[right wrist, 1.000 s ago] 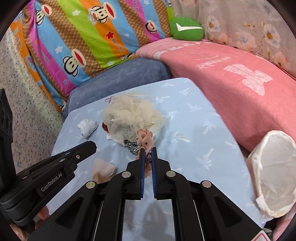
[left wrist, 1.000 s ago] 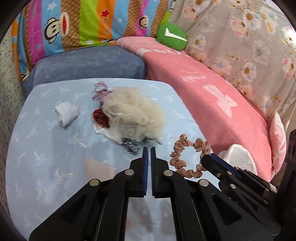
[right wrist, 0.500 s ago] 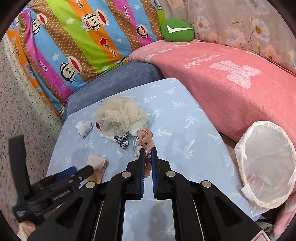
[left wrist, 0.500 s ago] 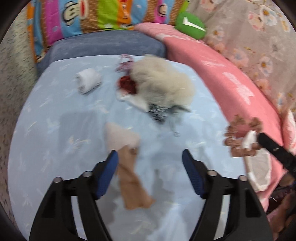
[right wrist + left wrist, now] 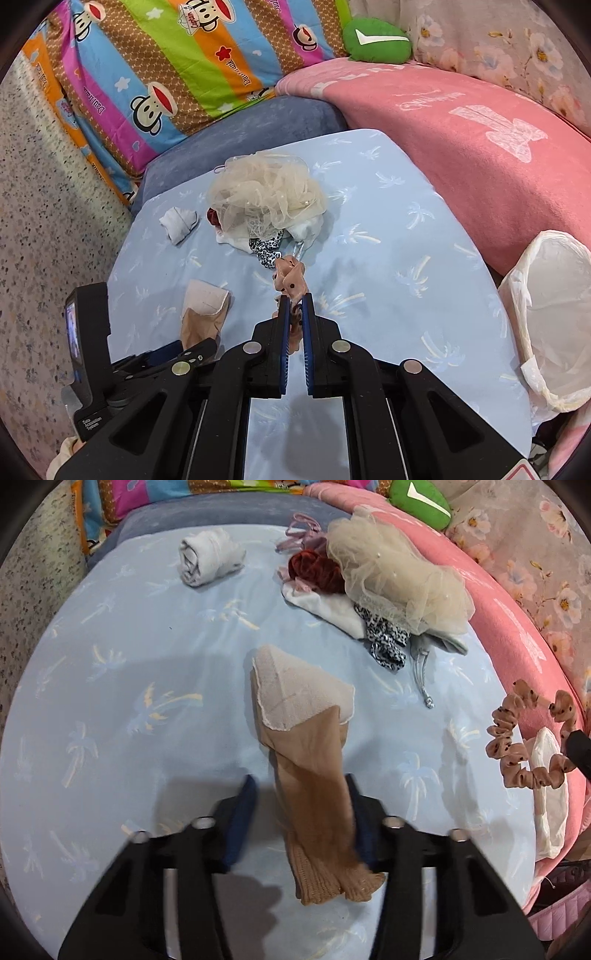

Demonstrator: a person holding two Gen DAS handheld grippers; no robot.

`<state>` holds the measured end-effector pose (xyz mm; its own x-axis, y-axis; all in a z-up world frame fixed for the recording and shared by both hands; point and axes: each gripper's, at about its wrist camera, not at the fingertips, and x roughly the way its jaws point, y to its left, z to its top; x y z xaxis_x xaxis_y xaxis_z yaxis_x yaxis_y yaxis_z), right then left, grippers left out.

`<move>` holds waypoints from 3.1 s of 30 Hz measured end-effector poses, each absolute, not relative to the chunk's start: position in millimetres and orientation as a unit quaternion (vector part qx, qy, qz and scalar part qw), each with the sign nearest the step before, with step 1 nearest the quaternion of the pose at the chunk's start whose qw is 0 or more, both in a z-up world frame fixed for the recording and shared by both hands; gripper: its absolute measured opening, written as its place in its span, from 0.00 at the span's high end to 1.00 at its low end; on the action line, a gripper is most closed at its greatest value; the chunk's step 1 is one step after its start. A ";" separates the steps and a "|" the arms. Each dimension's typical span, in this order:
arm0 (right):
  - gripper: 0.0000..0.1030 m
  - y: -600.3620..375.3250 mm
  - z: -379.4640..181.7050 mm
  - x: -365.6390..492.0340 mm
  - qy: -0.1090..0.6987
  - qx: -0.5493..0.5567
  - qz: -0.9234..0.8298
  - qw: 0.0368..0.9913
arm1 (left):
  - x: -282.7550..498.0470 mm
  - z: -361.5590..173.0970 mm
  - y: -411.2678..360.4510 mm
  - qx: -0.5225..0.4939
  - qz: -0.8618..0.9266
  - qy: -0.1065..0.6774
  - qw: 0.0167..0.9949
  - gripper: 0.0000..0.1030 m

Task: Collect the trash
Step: 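Carry the tan stocking with the left tool while the right tool carries the scrunchie to the bin, then open the right tool dropping the scrunchie while the left tool drops the stocking into the bin, then move both open tools back toward the rolled white sock on the table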

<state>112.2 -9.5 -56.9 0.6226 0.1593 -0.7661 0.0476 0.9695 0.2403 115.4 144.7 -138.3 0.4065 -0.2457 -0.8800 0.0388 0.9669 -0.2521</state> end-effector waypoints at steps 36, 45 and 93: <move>0.94 -164.3 -15.0 35.9 0.358 0.191 -0.075 0.911 | 82.0 -24.5 -66.0 0.010 -0.290 0.433 0.853 0.98; 0.94 -241.9 -22.9 -3.1 0.348 0.222 -0.152 0.898 | 68.3 -18.0 -136.3 0.046 -0.350 0.426 0.833 0.98; 0.69 -220.8 -28.2 27.9 0.370 0.201 -0.136 0.897 | 103.8 -25.2 -94.9 -0.010 -0.266 0.426 0.865 0.37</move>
<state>27.9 -220.8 -28.2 0.6891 -0.0943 -0.7185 0.3925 0.8820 0.2608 103.8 -94.9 -25.2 0.4949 -0.4682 -0.7320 0.4519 0.8582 -0.2434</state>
